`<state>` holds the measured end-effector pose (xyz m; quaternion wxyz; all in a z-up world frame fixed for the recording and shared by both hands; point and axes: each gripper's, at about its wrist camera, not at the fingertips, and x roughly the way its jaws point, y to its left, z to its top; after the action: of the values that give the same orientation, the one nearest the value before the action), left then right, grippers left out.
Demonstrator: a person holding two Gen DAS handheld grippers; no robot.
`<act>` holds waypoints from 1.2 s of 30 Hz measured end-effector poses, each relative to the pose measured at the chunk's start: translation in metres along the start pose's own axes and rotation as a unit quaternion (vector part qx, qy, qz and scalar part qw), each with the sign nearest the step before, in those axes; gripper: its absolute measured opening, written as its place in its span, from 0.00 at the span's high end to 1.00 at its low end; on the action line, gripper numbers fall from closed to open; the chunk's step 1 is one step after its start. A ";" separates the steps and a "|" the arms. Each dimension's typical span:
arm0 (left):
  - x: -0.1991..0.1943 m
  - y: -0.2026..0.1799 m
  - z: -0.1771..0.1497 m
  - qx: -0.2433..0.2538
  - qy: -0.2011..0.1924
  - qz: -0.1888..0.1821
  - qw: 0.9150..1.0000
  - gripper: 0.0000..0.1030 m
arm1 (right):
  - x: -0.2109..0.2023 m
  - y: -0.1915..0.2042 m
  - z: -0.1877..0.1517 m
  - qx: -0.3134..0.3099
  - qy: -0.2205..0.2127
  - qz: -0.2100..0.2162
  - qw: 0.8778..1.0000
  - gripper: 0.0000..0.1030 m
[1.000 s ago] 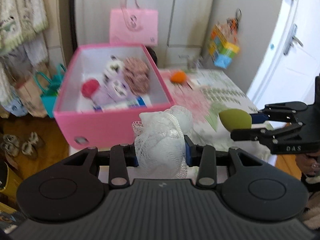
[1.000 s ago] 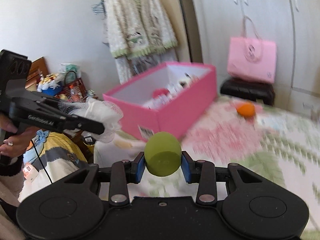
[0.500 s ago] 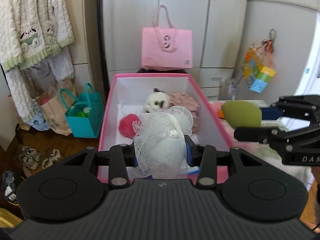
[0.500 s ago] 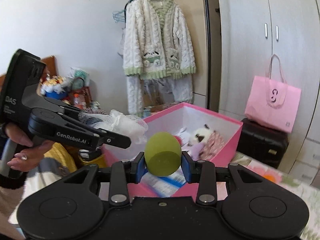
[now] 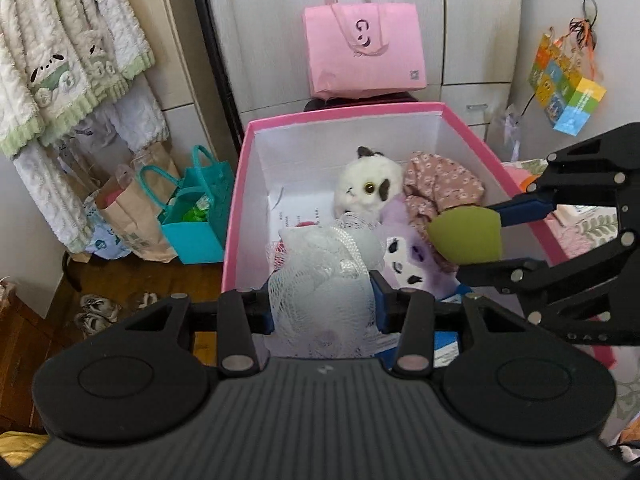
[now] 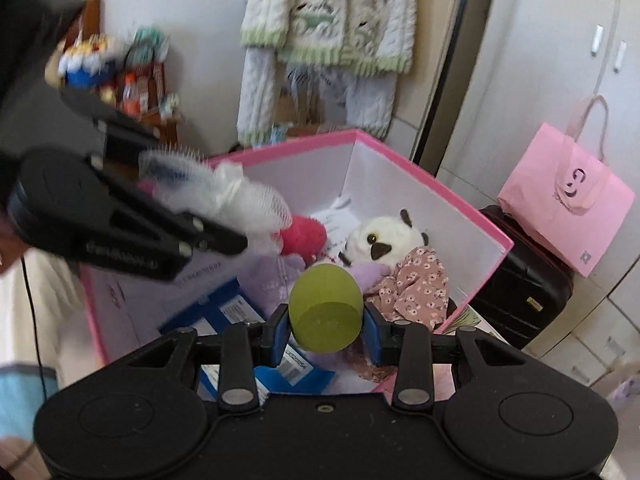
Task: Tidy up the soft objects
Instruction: 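Lower the pouf and sponge into the pink box and open both grippers, then withdraw both grippers from the box toward the orange sponge and soap bar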
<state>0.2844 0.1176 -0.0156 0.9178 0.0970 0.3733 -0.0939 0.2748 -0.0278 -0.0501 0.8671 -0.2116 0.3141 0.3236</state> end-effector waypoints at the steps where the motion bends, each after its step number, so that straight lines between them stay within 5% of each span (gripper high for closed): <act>1: 0.001 0.000 0.001 0.001 0.002 0.001 1.000 0.59 | 0.003 -0.001 0.002 -0.006 0.009 0.000 1.000 0.58; 7: 0.003 -0.002 0.007 0.004 0.008 0.027 1.000 0.46 | 0.016 -0.001 0.006 -0.040 0.035 -0.013 0.999 0.56; 9: -0.002 -0.003 0.009 0.006 -0.008 0.040 0.999 0.34 | 0.013 -0.002 0.005 -0.041 0.022 -0.019 0.999 0.51; 16: -0.034 -0.015 0.009 0.001 -0.040 0.041 0.998 0.26 | -0.049 -0.020 -0.006 0.008 -0.065 0.017 0.998 0.45; 24: -0.084 -0.032 0.005 -0.035 -0.046 -0.051 0.997 0.25 | -0.121 -0.070 -0.056 0.136 -0.091 0.065 0.984 0.45; 36: -0.126 -0.113 -0.001 0.012 -0.052 -0.152 0.987 0.25 | -0.189 -0.101 -0.141 0.197 -0.083 -0.009 0.977 0.37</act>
<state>0.1669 0.0216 0.0601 0.9099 0.0447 0.3340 -0.2418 0.1759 -0.2600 -0.0050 0.9175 -0.0121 0.2966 0.2646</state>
